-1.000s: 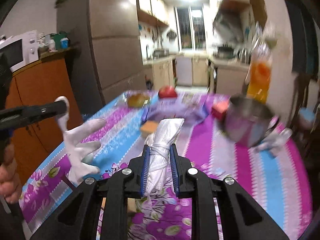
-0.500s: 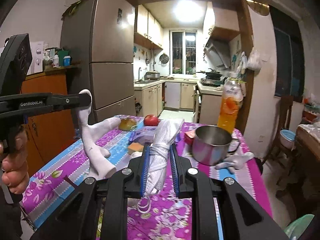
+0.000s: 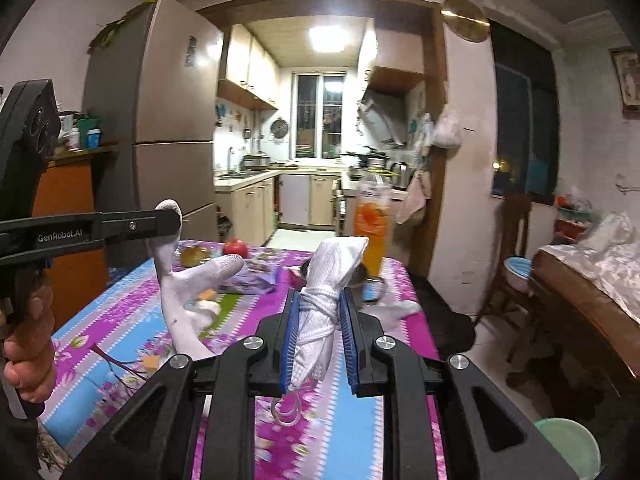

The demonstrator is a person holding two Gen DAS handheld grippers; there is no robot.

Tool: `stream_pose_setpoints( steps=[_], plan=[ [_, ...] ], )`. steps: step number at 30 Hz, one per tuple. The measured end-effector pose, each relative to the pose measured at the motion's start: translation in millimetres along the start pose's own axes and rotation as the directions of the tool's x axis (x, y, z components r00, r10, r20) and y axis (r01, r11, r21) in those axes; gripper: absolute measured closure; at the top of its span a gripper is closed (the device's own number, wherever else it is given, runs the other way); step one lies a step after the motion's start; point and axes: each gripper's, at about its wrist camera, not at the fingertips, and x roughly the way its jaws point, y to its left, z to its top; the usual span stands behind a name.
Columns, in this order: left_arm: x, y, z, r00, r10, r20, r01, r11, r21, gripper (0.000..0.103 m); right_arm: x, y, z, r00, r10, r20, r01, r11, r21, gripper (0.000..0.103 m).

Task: Collect trash
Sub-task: 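Carry the white cloth and white glove in both grippers over the green bin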

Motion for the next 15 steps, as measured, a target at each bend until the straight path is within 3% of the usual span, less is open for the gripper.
stream_pose_setpoints(
  steps=[9, 15],
  plan=[
    [29.6, -64.0, -13.4, 0.998, -0.064, -0.029, 0.066, 0.996, 0.058, 0.102, -34.6, -66.4, -11.7, 0.996, -0.083, -0.024, 0.085, 0.993, 0.083, 0.082],
    [39.5, -107.1, -23.8, 0.998, -0.063, -0.015, 0.064, 0.991, 0.117, 0.102, -59.2, -103.0, -20.8, 0.989, -0.144, -0.032, 0.147, 0.981, 0.129, 0.082]
  ],
)
